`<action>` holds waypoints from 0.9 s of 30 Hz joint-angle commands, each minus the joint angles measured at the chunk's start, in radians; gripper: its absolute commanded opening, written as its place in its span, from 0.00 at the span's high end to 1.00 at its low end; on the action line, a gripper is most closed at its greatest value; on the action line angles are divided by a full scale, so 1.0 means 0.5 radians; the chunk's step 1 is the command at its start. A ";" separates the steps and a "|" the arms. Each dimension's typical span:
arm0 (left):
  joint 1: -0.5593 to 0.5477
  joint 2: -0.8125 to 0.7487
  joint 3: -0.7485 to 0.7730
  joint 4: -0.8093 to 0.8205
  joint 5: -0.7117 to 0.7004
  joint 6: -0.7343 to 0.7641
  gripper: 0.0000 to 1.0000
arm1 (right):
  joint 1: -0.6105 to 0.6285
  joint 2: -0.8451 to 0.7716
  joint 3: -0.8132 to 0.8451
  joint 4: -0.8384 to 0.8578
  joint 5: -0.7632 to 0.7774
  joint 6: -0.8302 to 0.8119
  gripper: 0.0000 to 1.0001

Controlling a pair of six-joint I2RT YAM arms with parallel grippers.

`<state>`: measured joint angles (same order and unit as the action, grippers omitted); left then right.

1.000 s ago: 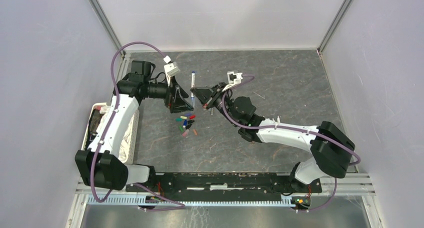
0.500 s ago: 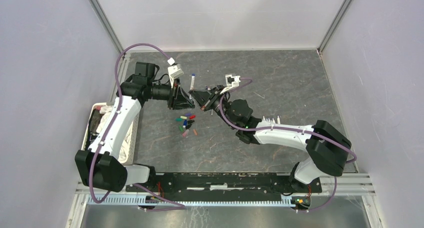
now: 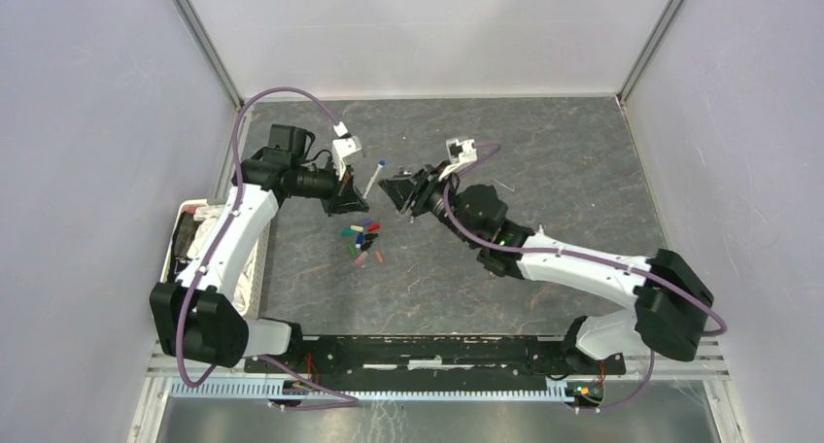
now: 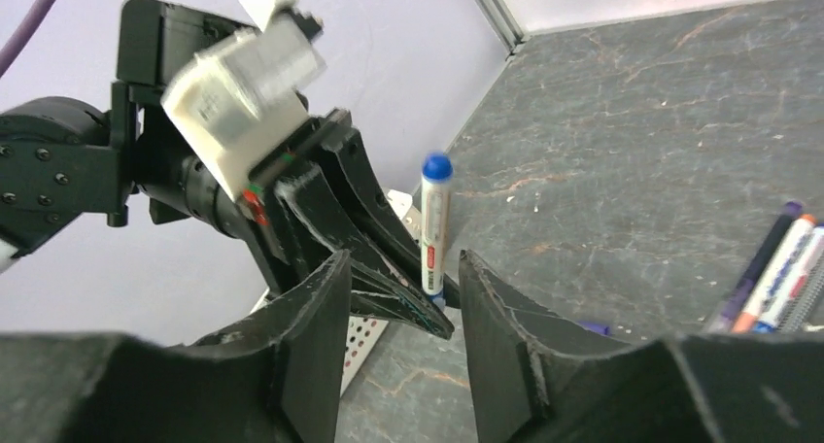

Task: Open the pen caps
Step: Pick up the pen from the center of the board.

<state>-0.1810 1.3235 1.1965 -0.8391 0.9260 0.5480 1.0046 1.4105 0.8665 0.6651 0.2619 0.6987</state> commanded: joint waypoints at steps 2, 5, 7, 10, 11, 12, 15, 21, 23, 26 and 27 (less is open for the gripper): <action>-0.036 -0.027 -0.072 -0.135 -0.568 0.681 0.98 | -0.289 -0.238 0.184 -0.639 -0.512 -0.027 0.48; -0.112 -0.090 -0.151 -0.215 -0.771 0.995 0.98 | -0.486 -0.217 0.249 -0.945 -0.895 -0.002 0.47; -0.194 -0.158 -0.216 -0.238 -0.915 1.175 0.98 | -0.587 -0.123 0.321 -1.096 -1.157 -0.022 0.46; -0.375 -0.245 -0.291 -0.245 -1.092 1.312 0.98 | -0.648 0.107 0.477 -1.294 -1.585 -0.058 0.46; -0.432 -0.266 -0.308 -0.246 -1.143 1.333 0.98 | -0.648 0.176 0.533 -1.324 -1.703 -0.069 0.46; -0.487 -0.284 -0.321 -0.247 -1.190 1.355 0.98 | -0.643 0.237 0.567 -1.367 -1.820 -0.069 0.46; -0.618 -0.317 -0.345 -0.250 -1.310 1.388 0.98 | -0.607 0.357 0.617 -1.368 -1.974 -0.062 0.46; -0.786 -0.280 -0.362 -0.246 -1.509 1.398 0.98 | -0.509 0.515 0.686 -1.283 -2.155 -0.008 0.47; -0.823 -0.271 -0.362 -0.247 -1.548 1.398 0.98 | -0.473 0.561 0.687 -1.253 -2.187 0.016 0.47; -0.857 -0.266 -0.357 -0.237 -1.570 1.394 0.98 | -0.418 0.632 0.693 -1.244 -2.205 0.033 0.49; -0.862 -0.267 -0.349 -0.236 -1.569 1.392 0.98 | -0.406 0.651 0.695 -1.244 -2.208 0.037 0.49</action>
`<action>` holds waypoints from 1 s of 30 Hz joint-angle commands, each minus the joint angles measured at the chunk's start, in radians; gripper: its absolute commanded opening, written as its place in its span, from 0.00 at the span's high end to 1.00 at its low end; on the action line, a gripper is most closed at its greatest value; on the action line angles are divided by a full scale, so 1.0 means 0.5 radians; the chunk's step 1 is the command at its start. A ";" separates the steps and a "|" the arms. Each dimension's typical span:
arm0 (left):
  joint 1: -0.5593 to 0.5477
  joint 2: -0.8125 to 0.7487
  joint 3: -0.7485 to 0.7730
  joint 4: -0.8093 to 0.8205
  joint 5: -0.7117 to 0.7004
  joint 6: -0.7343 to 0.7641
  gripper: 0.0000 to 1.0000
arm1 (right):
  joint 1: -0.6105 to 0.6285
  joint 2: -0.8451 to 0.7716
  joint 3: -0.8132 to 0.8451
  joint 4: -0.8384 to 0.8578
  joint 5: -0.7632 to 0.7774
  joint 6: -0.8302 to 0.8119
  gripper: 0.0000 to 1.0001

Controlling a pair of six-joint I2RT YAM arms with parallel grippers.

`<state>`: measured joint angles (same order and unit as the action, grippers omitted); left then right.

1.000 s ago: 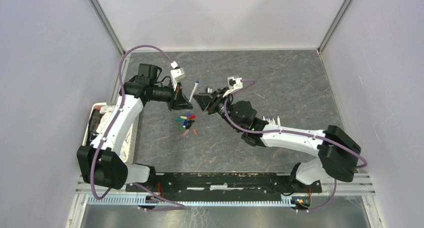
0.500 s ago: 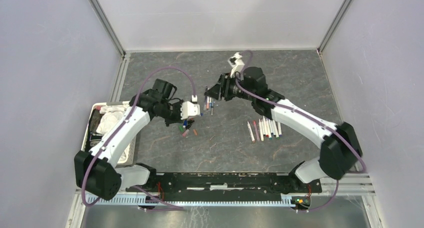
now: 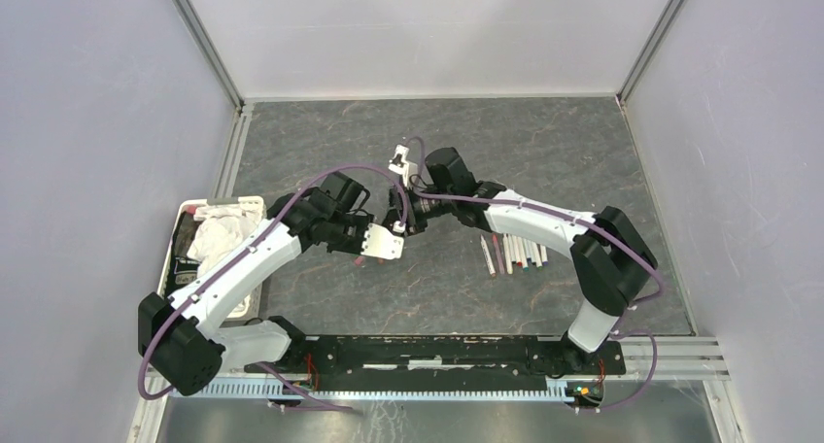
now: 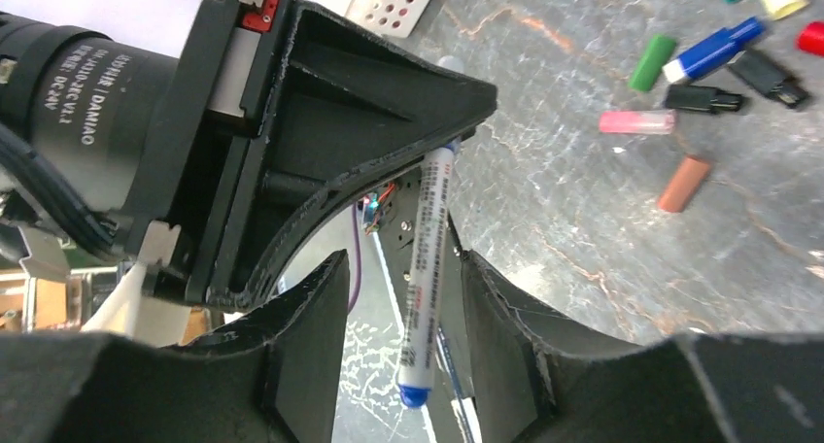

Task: Open the pen caps
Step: Pick up the pen from the center of the board.

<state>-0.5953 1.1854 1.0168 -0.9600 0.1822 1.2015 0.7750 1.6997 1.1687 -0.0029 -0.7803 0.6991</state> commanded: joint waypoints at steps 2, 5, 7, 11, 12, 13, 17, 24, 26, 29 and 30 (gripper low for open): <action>-0.037 0.010 0.024 0.003 -0.069 0.074 0.98 | 0.084 0.116 0.096 0.089 -0.128 0.040 0.50; -0.045 0.007 0.030 0.003 -0.056 0.066 0.98 | 0.113 0.176 0.116 0.097 -0.139 0.057 0.53; -0.051 -0.004 0.031 0.003 -0.043 0.057 0.98 | 0.124 0.213 0.142 0.103 -0.148 0.062 0.55; -0.066 -0.022 0.044 -0.021 0.001 0.046 0.98 | 0.126 0.253 0.173 0.141 -0.164 0.077 0.70; -0.067 -0.028 0.051 -0.034 0.017 0.043 0.98 | 0.125 0.256 0.170 0.158 -0.171 0.082 0.74; -0.070 -0.030 0.055 -0.043 0.032 0.042 0.98 | 0.125 0.260 0.167 0.169 -0.177 0.085 0.79; -0.073 -0.044 0.060 -0.035 0.074 -0.001 0.71 | 0.119 0.247 0.135 0.182 -0.187 0.064 0.99; -0.013 -0.039 0.212 -0.099 0.312 -0.130 0.37 | 0.051 0.029 -0.119 0.220 -0.244 -0.130 1.00; 0.084 0.006 0.295 -0.179 0.471 -0.118 0.37 | 0.018 -0.086 -0.289 0.353 -0.291 -0.121 1.00; 0.246 0.095 0.431 -0.342 0.758 -0.065 0.37 | -0.009 -0.245 -0.495 0.568 -0.339 -0.082 1.00; 0.268 0.129 0.462 -0.395 0.825 -0.049 0.37 | -0.007 -0.282 -0.548 0.624 -0.349 -0.063 1.00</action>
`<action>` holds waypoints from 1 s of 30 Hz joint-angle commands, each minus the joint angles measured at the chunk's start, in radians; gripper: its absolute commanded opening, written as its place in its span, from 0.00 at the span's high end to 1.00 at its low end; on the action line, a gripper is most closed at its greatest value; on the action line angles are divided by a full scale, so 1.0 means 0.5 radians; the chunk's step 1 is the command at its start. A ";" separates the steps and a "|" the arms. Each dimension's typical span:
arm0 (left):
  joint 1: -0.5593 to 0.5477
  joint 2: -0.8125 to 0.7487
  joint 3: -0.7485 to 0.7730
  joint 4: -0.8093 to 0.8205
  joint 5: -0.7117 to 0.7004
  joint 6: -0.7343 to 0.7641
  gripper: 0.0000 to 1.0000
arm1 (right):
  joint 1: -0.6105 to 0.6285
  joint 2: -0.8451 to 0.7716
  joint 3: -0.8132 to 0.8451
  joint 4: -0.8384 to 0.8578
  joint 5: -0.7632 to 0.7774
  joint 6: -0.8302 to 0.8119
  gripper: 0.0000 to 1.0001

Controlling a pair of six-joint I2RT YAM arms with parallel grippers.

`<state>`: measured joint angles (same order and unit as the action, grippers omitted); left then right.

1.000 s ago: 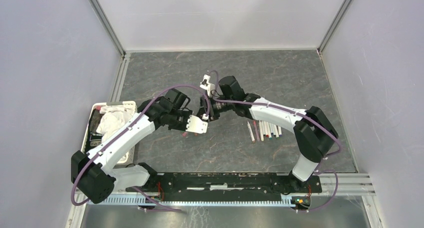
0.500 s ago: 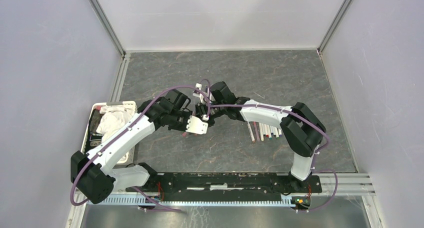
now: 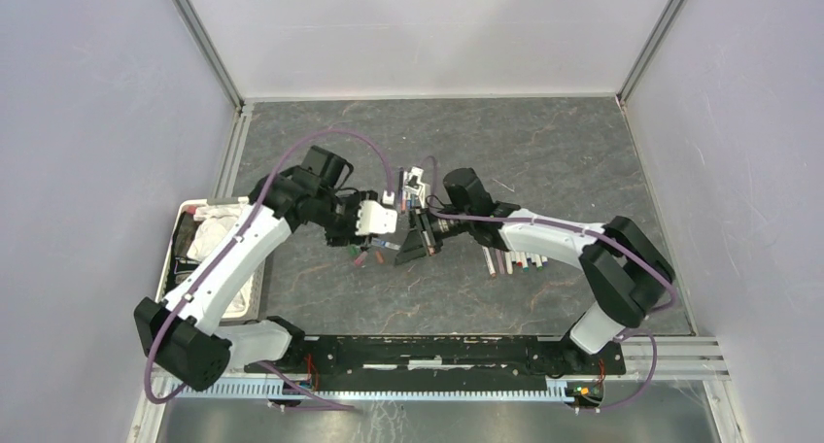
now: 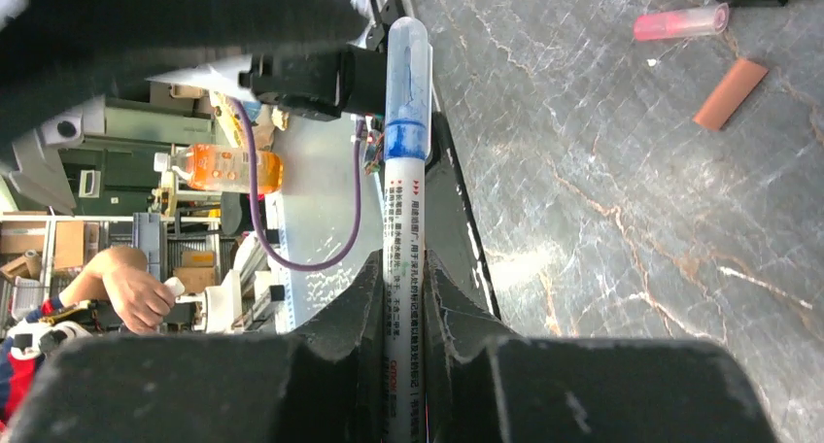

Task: Open the pen caps
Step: Pick up the pen from the center of the board.

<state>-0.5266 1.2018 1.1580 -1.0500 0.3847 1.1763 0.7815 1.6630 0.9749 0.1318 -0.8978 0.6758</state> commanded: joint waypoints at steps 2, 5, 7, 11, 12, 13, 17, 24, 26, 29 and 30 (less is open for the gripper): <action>0.138 0.138 0.215 -0.296 0.506 0.020 0.37 | -0.021 -0.262 -0.230 0.496 -0.141 0.041 1.00; 0.136 0.141 0.221 -0.322 0.607 0.027 0.37 | -0.021 -0.273 -0.247 0.563 -0.165 0.082 1.00; 0.136 0.141 0.221 -0.320 0.629 0.021 0.37 | -0.020 -0.272 -0.234 0.566 -0.165 0.089 1.00; 0.133 0.170 0.221 -0.311 0.635 0.000 0.37 | -0.022 -0.249 -0.196 0.591 -0.174 0.114 1.00; 0.133 0.177 0.225 -0.314 0.644 -0.002 0.38 | -0.020 -0.244 -0.188 0.589 -0.170 0.117 1.00; 0.130 0.184 0.236 -0.326 0.658 0.003 0.39 | -0.023 -0.234 -0.183 0.590 -0.166 0.119 1.00; 0.088 0.216 0.249 -0.351 0.672 -0.003 0.53 | -0.017 -0.205 -0.169 0.631 -0.153 0.149 1.00; 0.044 0.278 0.244 -0.346 0.574 -0.024 0.97 | -0.008 -0.194 -0.120 0.461 -0.075 -0.003 0.94; 0.044 0.284 0.230 -0.342 0.512 -0.015 0.98 | -0.009 -0.194 -0.070 0.272 -0.020 -0.157 0.73; 0.042 0.265 0.199 -0.307 0.444 0.012 0.98 | -0.009 -0.149 -0.005 0.199 -0.024 -0.185 0.55; 0.039 0.250 0.191 -0.287 0.423 0.015 0.98 | -0.010 -0.125 0.024 0.205 -0.039 -0.164 0.53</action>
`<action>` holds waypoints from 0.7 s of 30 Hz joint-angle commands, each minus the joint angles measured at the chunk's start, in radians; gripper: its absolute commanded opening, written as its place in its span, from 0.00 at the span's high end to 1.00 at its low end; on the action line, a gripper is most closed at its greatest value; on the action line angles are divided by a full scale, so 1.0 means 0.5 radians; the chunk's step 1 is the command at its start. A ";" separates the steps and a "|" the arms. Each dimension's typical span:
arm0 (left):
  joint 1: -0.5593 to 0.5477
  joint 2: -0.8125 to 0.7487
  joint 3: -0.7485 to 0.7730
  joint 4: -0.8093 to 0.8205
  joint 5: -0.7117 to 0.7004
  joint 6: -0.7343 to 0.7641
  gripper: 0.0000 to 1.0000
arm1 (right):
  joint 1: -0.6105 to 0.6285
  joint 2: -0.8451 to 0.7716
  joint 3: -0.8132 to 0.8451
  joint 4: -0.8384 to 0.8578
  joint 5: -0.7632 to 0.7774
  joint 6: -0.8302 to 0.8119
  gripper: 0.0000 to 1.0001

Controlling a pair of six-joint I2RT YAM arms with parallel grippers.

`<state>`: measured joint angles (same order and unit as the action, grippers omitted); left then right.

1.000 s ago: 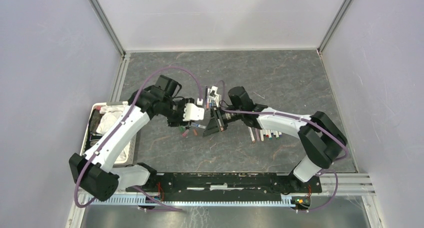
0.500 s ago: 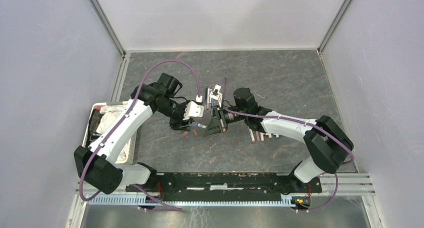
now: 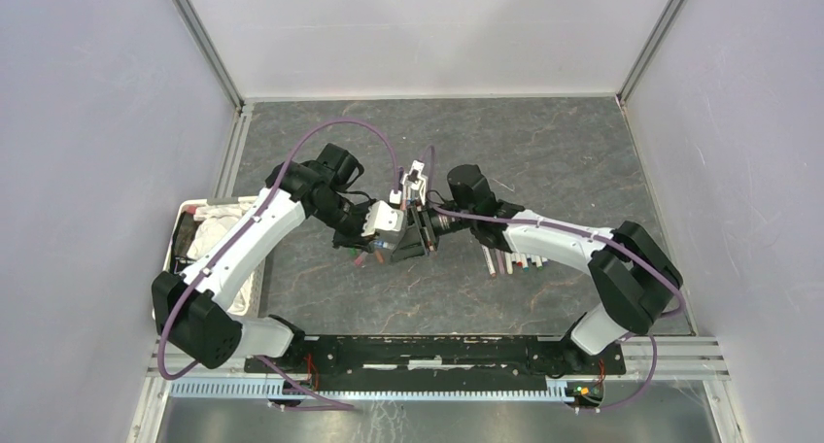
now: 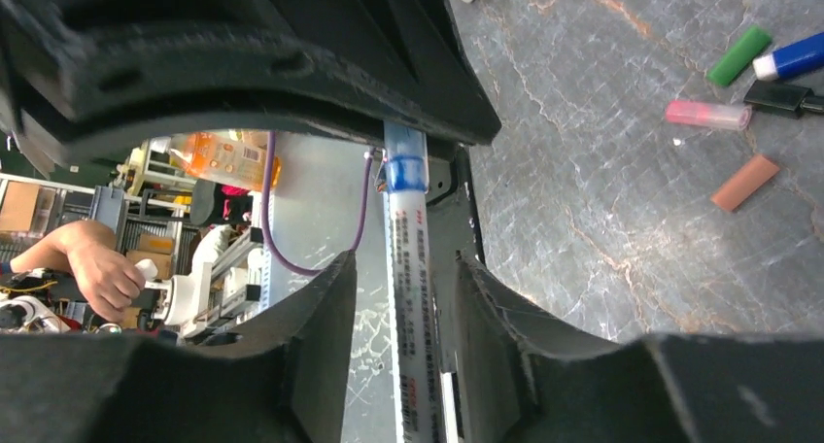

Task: Open the pen caps
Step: Pick up the pen from the center of the board.

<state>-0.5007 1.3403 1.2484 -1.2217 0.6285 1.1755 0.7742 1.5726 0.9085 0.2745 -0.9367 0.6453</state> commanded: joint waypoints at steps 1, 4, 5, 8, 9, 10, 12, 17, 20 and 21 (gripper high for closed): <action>-0.021 -0.039 0.001 0.074 -0.102 0.020 0.98 | 0.004 0.090 0.188 -0.079 0.022 -0.088 0.50; -0.059 -0.064 -0.011 0.111 -0.189 0.024 0.98 | 0.010 0.195 0.334 -0.185 -0.031 -0.127 0.49; -0.066 -0.070 -0.012 0.117 -0.209 0.026 0.98 | 0.009 0.234 0.389 -0.272 -0.040 -0.171 0.50; -0.075 -0.082 -0.019 0.118 -0.224 0.035 0.98 | 0.028 0.315 0.535 -0.432 -0.066 -0.279 0.53; -0.075 -0.078 -0.020 0.118 -0.229 0.036 0.98 | 0.037 0.335 0.578 -0.466 -0.079 -0.310 0.55; -0.075 -0.075 -0.024 0.119 -0.233 0.033 0.98 | 0.048 0.357 0.607 -0.517 -0.087 -0.343 0.56; -0.076 -0.062 -0.024 0.120 -0.240 0.030 0.98 | 0.066 0.375 0.649 -0.611 -0.088 -0.420 0.61; -0.075 -0.056 -0.052 0.148 -0.297 0.034 0.98 | 0.071 0.344 0.576 -0.707 -0.030 -0.536 0.84; -0.075 -0.051 -0.058 0.149 -0.309 0.039 0.98 | 0.068 0.320 0.554 -0.778 0.009 -0.608 0.93; -0.075 -0.049 -0.055 0.149 -0.312 0.037 0.98 | 0.064 0.316 0.560 -0.817 0.018 -0.643 0.93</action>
<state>-0.5411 1.3266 1.2156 -1.1751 0.5014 1.1770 0.8089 1.7550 1.1927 -0.0372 -0.9627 0.4023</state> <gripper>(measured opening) 0.200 0.138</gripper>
